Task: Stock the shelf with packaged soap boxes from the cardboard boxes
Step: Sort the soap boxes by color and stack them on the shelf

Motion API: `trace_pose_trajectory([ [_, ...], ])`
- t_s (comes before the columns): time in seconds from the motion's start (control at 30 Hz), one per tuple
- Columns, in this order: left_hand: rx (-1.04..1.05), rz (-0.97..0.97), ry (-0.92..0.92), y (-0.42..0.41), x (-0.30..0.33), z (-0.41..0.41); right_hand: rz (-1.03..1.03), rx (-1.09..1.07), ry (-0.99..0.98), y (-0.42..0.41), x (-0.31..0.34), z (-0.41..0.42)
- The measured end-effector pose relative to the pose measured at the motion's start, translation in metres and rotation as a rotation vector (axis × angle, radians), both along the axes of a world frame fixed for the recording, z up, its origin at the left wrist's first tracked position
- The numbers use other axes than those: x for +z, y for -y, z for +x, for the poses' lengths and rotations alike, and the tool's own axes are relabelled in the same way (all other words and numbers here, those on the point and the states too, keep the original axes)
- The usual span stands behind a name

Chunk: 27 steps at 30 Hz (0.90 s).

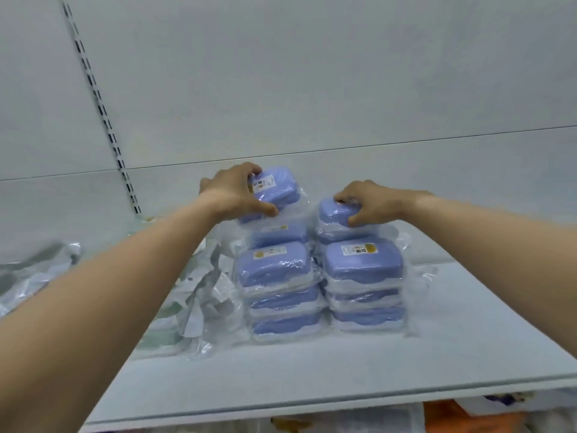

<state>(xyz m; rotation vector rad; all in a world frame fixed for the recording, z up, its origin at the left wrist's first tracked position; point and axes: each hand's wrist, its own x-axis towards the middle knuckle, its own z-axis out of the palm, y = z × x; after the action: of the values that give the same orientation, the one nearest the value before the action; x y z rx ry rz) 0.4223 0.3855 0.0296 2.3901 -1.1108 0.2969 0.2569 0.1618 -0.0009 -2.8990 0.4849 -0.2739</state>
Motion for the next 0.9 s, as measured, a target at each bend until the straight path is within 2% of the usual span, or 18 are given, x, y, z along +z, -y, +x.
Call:
trace_pose_trajectory([
  [0.17,-0.071,0.076,0.041,0.018,-0.018,0.015,-0.075,-0.018,0.007,0.006,-0.013,0.007],
  [0.37,-0.258,0.166,-0.052,0.035,-0.047,0.03,-0.158,-0.062,0.051,0.0,-0.018,0.0],
  [0.6,-0.209,0.266,0.017,0.038,-0.046,0.014,-0.121,-0.134,0.017,-0.009,-0.021,-0.012],
  [0.77,-0.196,0.043,0.234,0.015,-0.047,-0.06,-0.193,-0.137,0.227,-0.044,-0.014,-0.058],
  [0.9,-0.25,-0.141,0.436,-0.02,-0.083,-0.136,-0.248,-0.106,0.475,-0.077,-0.028,-0.12],
])
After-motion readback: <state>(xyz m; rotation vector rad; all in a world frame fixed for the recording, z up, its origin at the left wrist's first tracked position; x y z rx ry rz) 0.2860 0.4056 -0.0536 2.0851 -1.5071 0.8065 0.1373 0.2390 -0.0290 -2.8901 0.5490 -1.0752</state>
